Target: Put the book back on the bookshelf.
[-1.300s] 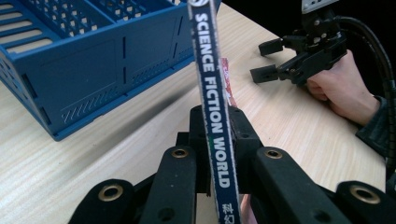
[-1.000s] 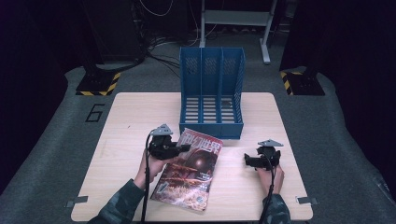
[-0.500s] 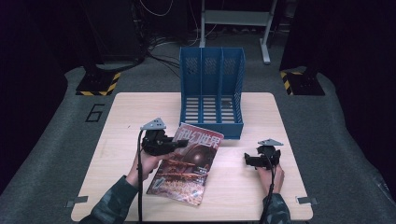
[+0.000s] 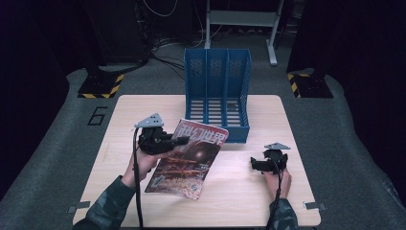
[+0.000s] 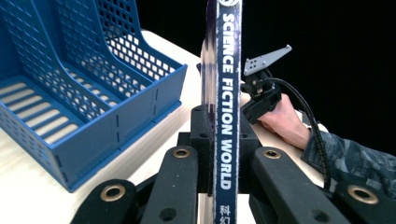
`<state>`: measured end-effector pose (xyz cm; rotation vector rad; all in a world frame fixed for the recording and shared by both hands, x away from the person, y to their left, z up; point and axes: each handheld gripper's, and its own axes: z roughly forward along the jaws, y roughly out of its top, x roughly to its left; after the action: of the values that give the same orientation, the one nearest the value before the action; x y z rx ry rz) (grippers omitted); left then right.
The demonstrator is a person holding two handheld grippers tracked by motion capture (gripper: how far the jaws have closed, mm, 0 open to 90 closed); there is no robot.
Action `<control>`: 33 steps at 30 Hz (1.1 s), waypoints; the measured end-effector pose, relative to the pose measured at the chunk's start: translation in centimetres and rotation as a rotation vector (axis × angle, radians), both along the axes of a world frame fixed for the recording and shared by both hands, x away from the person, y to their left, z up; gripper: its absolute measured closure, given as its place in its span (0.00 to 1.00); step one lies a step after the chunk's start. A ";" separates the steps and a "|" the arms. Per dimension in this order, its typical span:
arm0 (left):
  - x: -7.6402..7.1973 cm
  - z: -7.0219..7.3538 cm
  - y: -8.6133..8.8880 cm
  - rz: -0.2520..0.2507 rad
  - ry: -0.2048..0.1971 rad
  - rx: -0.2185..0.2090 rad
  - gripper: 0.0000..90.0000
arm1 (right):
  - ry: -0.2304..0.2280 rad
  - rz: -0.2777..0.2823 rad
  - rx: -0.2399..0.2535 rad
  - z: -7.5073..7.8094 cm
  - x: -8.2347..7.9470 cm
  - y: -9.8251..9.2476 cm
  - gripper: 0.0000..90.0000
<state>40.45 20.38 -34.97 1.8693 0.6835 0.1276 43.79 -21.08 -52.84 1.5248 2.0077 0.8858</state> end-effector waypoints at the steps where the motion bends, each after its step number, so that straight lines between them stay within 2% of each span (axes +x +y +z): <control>1: 0.0 0.2 0.1 -0.002 -0.006 0.008 0.93 | 0.000 0.000 0.000 0.0 0.0 0.0 0.06; 15: 0.2 2.4 1.6 0.048 -0.052 0.020 0.93 | 0.000 -0.001 0.000 0.0 0.0 0.0 0.06; 18: 0.4 3.0 2.1 0.057 -0.077 0.025 0.93 | -0.001 0.002 -0.001 0.0 0.0 0.0 0.06; 19: 0.3 3.2 2.2 0.063 -0.068 0.023 0.93 | -0.002 0.003 -0.002 0.0 0.0 0.0 0.06; 21: 0.5 3.5 2.5 0.068 -0.088 0.022 0.93 | 0.000 0.001 -0.001 0.0 0.0 0.0 0.06; 25: 0.6 4.2 3.0 0.078 -0.091 0.030 0.93 | 0.000 0.001 0.000 0.0 0.0 0.0 0.06; 33: 1.2 5.3 4.0 0.136 -0.121 0.042 0.93 | 0.000 0.000 -0.001 0.0 0.0 0.0 0.06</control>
<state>41.69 24.42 -29.67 1.8381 0.7286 0.3427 43.81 -21.09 -52.84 1.5243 2.0072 0.8851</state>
